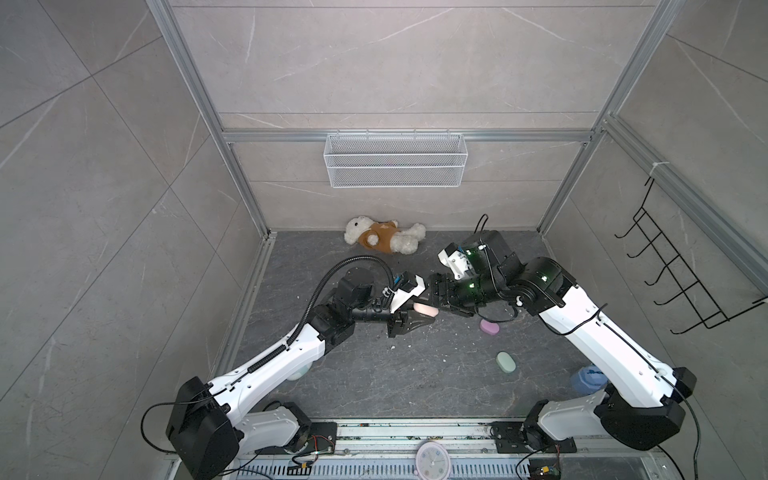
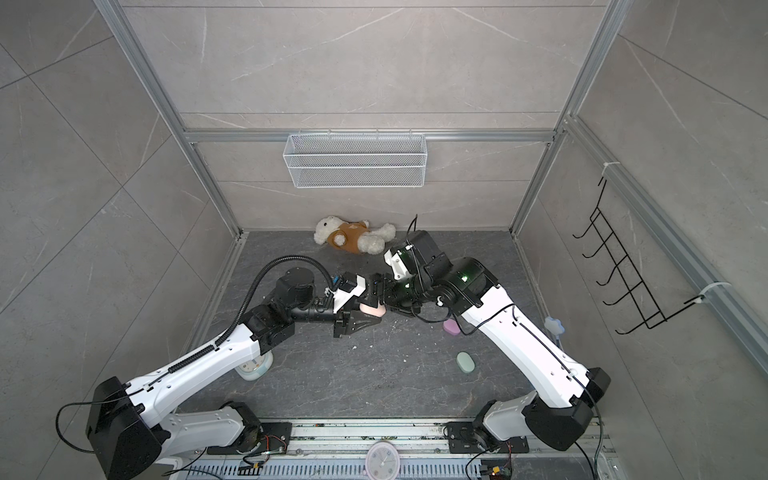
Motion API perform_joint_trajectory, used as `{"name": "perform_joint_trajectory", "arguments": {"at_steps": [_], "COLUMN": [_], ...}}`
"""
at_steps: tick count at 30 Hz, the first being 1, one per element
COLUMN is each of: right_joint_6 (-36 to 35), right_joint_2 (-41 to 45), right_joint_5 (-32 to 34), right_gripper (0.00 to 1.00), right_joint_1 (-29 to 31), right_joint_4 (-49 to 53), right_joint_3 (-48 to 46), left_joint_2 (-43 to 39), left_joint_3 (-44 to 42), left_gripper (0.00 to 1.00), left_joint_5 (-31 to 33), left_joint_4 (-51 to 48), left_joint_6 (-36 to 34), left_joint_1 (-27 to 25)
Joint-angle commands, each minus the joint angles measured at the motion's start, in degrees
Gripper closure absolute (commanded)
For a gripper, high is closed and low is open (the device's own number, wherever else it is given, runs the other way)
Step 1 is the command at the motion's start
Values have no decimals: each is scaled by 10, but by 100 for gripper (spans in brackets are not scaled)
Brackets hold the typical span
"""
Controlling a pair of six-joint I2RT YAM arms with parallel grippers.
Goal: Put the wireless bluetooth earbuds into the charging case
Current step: 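Push the case lid shut with the right gripper while left holds the case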
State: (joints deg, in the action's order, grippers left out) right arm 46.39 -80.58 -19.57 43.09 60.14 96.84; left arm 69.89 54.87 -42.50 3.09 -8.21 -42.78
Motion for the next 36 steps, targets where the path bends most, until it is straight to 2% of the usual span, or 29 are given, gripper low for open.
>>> {"name": "perform_joint_trajectory", "arguments": {"at_steps": [1,19,32,34,36], "right_joint_6": [12,31,42,43,43], "right_joint_2": [-5,-8,9,14,18], "right_joint_5": [-3,-28,-23,-19,-5], "right_gripper": [21,24,52,56,57], "right_joint_1": [0,-2,-1,-2,-2], "right_joint_4": [17,-17,-31,-31,-26], "right_joint_3": [-9,-32,-37,-37,-36], "left_joint_2": [-16,-18,-12,-12,-12], "left_joint_3": [24,24,22,22,20], "left_gripper": [85,85,85,82,75], "left_joint_5": [-4,-3,1,2,4], "left_joint_4": [30,33,32,32,35], "left_joint_6": [-19,-21,-17,-17,-18], "left_joint_1": [-2,-4,-7,-7,-7]}}
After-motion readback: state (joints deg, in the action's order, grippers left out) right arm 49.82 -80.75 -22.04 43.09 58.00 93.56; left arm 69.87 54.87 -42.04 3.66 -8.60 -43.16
